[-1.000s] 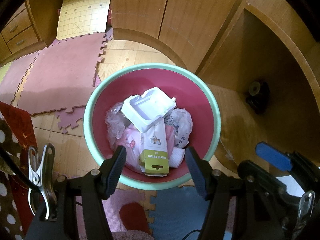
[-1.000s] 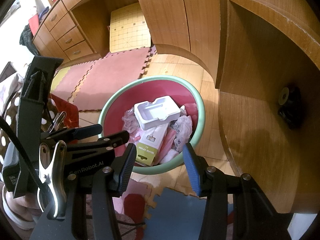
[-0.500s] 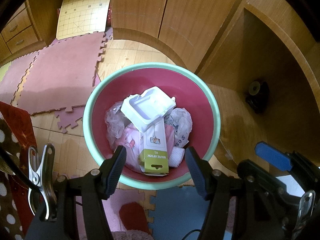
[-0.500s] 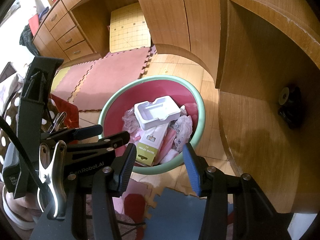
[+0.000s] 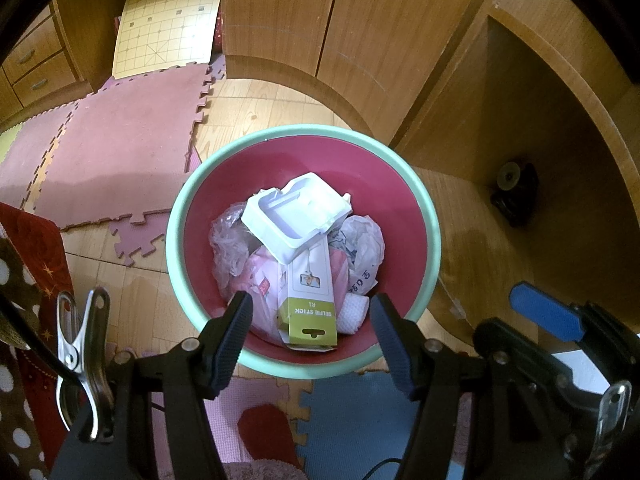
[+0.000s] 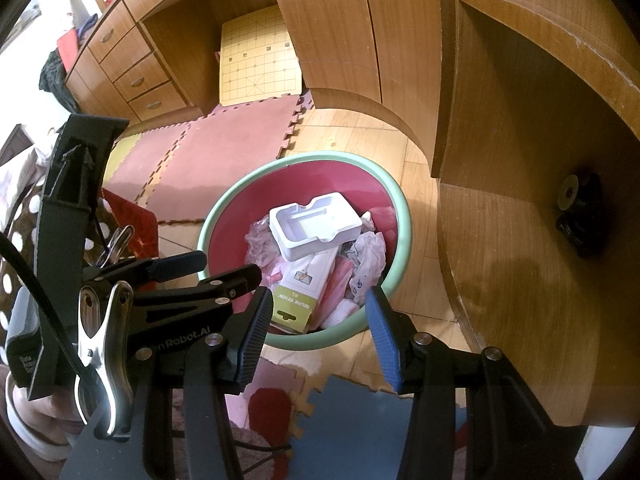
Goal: Collect trash
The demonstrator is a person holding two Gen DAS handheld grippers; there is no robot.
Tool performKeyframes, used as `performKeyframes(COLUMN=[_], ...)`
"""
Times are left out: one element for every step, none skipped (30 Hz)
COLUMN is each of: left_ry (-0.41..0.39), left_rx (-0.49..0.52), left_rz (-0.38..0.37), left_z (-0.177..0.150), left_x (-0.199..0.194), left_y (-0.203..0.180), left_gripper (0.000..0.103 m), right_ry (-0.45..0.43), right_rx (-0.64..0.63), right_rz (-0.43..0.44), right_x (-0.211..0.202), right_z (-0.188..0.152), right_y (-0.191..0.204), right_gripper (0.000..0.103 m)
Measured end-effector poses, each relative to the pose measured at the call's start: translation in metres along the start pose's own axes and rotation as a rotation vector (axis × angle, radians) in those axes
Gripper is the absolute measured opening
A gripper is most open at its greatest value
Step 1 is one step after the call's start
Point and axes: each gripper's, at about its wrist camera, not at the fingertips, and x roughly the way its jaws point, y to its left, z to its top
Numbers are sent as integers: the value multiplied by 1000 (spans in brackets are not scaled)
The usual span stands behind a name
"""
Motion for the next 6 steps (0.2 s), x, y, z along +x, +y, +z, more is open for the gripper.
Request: performKeyframes(left_ry=[1,1,1,2,3,3], left_rx=[0,0,0,-1,-2,-1], left_rz=[0,0,-1,0,0,-2], left_z=[0,0,-1,-1,-1,-1], left_x=[0,0,0,0,0,0], left_y=[0,-1,-1,-2,-2,-1], left_gripper=[64,64,64,64,64,64], right_ry=[0,0,0,-1,-1,-2], right_rx=[0,1,1,0,-1,0], right_rz=[0,0,0,1,1,1], right_x=[0,0,0,0,0,0], right_z=[0,0,0,0,0,0], right_y=[0,0,0,0,-1,0], right_gripper=[49,49,49,49,49,49])
